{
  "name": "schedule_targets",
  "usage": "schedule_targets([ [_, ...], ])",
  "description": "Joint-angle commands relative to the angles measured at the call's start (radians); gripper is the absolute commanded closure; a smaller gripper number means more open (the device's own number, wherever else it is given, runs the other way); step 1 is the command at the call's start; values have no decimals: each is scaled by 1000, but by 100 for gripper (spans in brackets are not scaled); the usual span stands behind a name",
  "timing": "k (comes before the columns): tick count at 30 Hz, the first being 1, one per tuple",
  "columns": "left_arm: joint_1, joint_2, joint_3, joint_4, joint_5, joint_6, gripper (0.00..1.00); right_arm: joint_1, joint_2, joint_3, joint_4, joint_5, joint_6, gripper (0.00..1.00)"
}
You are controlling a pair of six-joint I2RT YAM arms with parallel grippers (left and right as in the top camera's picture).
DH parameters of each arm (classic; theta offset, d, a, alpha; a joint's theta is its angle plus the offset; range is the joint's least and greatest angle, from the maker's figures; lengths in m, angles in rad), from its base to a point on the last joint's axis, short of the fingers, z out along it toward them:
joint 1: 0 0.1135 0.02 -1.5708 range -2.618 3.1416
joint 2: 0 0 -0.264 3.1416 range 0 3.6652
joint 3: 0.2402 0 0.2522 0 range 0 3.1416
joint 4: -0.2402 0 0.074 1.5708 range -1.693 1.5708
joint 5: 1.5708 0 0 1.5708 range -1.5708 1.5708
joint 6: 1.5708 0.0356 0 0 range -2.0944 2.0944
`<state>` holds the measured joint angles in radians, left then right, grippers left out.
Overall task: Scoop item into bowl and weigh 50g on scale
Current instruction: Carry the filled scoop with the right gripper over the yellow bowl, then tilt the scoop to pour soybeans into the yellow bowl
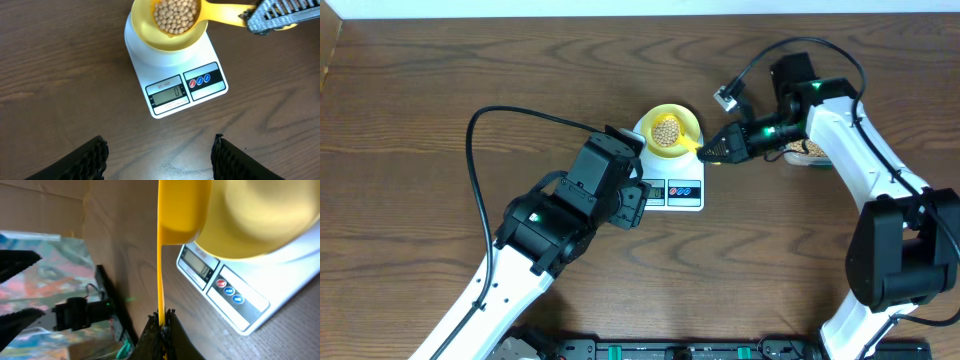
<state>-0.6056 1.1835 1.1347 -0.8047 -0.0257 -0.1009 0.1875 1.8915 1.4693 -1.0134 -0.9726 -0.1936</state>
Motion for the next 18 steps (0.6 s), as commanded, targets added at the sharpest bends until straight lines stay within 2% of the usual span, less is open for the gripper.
schedule_targets([
  [1,4,-8,26,-2,-9,-5,31,17,-1,71,-15,77,-24,99],
  [6,4,-8,26,-2,-9,-5,31,31,-1,127,-50,173,-24,99],
  [18,4,-8,26,-2,-9,-5,31,37,-1,134,-52,250,-25,99],
])
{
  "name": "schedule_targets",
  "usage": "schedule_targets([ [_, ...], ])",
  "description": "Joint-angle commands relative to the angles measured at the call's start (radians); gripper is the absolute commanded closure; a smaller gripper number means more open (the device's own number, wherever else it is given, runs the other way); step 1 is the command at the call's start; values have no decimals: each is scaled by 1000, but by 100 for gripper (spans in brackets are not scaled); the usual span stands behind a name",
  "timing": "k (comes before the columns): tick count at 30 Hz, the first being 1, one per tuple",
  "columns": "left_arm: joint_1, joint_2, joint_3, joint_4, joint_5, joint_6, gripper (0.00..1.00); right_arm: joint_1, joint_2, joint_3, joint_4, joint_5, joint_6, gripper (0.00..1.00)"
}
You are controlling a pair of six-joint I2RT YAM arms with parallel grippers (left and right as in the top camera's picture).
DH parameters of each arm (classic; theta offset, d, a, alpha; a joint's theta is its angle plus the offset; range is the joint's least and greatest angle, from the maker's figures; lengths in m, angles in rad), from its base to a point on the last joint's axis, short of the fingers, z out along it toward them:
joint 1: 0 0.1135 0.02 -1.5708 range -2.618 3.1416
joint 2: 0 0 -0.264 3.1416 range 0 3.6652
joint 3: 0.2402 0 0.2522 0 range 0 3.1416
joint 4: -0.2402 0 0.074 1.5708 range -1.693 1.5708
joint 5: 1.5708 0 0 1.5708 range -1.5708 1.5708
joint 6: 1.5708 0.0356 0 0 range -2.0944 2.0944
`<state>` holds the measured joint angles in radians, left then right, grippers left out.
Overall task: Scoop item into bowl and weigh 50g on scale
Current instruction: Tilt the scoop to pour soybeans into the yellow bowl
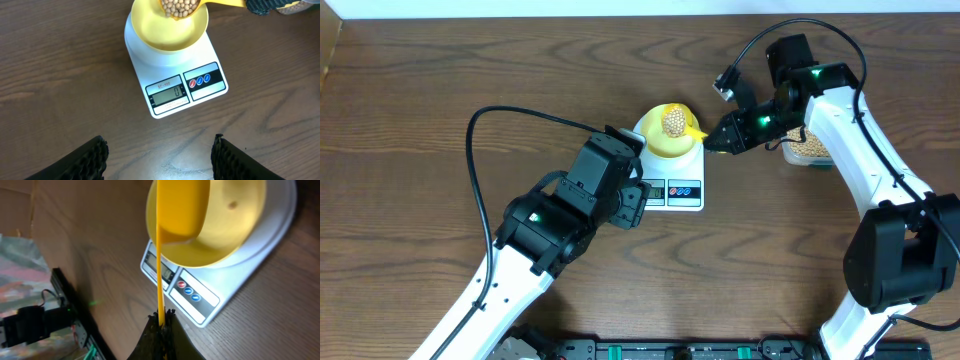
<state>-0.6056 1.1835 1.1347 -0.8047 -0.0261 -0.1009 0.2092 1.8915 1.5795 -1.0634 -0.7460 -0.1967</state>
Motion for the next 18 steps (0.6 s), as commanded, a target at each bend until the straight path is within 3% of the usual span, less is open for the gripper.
schedule_targets([
  [1,4,-8,26,-2,-8,-5,31,15,-1,24,-2,33,-22,99],
  [18,4,-8,26,-2,-8,-5,31,82,-1,48,21,197,-26,99],
])
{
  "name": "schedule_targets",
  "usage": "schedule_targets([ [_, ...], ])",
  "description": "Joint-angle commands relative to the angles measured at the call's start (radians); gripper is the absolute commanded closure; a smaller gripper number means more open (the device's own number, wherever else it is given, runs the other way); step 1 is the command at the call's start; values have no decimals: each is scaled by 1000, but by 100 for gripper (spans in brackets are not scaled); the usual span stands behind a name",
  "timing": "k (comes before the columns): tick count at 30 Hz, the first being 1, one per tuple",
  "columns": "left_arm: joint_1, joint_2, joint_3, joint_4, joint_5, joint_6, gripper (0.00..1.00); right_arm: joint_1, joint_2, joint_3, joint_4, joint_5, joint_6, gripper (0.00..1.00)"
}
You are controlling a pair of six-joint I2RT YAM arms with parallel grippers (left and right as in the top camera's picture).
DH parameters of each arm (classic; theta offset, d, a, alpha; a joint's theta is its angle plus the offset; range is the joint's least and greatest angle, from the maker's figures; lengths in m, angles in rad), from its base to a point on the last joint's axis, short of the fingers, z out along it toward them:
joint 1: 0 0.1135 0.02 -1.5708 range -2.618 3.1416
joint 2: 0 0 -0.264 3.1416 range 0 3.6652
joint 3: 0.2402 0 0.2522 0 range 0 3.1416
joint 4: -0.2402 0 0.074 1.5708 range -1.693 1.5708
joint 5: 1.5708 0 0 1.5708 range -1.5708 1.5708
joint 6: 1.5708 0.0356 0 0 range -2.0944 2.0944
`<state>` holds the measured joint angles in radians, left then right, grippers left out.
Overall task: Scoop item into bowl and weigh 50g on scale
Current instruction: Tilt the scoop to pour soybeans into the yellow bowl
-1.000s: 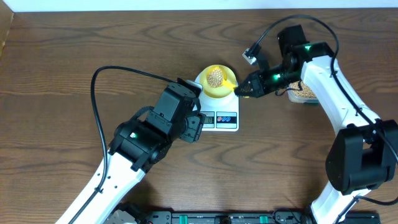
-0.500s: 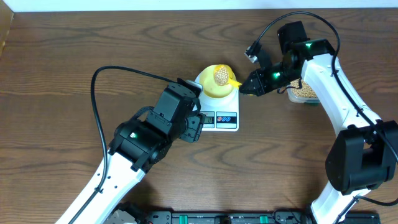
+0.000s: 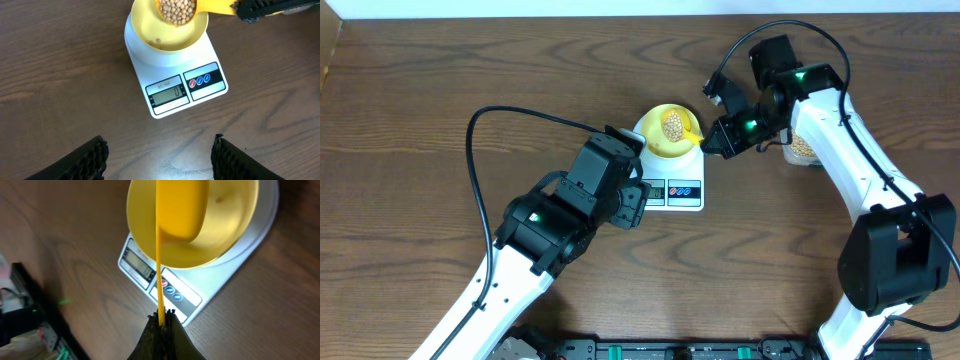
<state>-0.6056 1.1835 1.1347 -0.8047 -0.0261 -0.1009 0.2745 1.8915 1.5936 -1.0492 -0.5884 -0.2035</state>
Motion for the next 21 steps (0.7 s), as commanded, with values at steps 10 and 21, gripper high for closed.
schedule_targets([
  [10,4,-8,26,-2,-9,-6,31,60,-1,82,2,137,-37,99],
  [21,4,-8,26,-2,-9,-5,31,94,-1,98,-3,218,-48,99],
])
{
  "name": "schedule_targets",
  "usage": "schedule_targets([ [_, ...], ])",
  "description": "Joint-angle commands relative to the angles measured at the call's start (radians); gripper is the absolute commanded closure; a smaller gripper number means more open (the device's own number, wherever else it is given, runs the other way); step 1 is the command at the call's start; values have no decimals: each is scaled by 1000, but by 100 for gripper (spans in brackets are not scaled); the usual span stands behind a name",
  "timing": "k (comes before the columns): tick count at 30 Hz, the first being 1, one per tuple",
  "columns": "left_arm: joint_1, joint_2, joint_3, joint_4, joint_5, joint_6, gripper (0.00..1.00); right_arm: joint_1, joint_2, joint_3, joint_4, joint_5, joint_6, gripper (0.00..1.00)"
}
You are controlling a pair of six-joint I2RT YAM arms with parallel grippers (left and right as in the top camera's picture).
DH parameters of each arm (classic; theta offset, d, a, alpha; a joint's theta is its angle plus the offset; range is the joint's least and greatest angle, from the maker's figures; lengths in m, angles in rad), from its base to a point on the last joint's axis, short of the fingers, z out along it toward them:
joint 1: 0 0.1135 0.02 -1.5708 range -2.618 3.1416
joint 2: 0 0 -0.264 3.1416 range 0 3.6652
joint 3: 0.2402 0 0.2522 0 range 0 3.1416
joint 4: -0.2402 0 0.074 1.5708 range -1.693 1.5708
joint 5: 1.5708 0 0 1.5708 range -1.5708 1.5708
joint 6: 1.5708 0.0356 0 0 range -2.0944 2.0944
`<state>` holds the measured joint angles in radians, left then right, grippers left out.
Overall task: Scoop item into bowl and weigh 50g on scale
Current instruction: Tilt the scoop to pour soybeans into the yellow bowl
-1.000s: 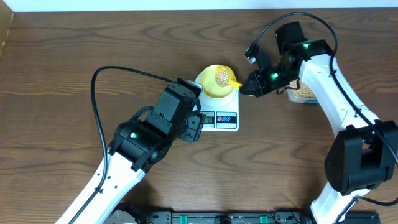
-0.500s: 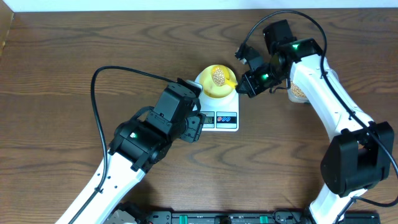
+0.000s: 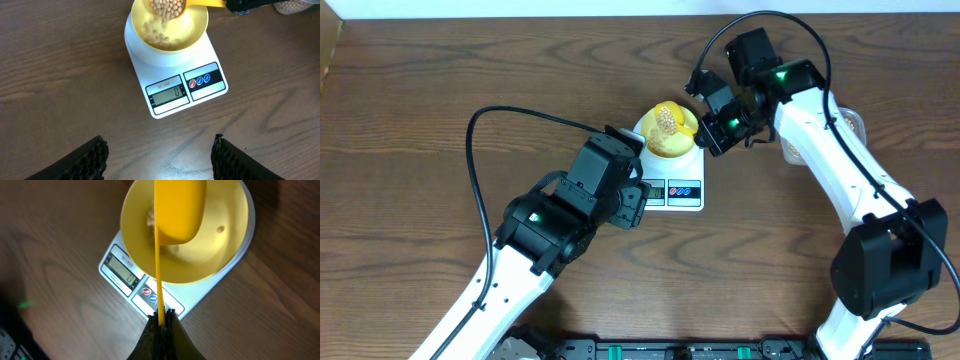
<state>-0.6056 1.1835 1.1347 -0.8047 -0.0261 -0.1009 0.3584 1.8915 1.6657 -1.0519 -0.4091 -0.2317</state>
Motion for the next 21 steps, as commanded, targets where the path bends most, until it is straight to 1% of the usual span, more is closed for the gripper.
schedule_targets([
  [1,4,-8,26,-2,-9,-5,31,11,-1,27,-2,45,-20,99],
  [14,4,-8,26,-2,-9,-5,31,17,-1,38,-24,94,-35,99],
  [21,4,-8,26,-2,-9,-5,31,21,-2,95,-68,138,-59,99],
])
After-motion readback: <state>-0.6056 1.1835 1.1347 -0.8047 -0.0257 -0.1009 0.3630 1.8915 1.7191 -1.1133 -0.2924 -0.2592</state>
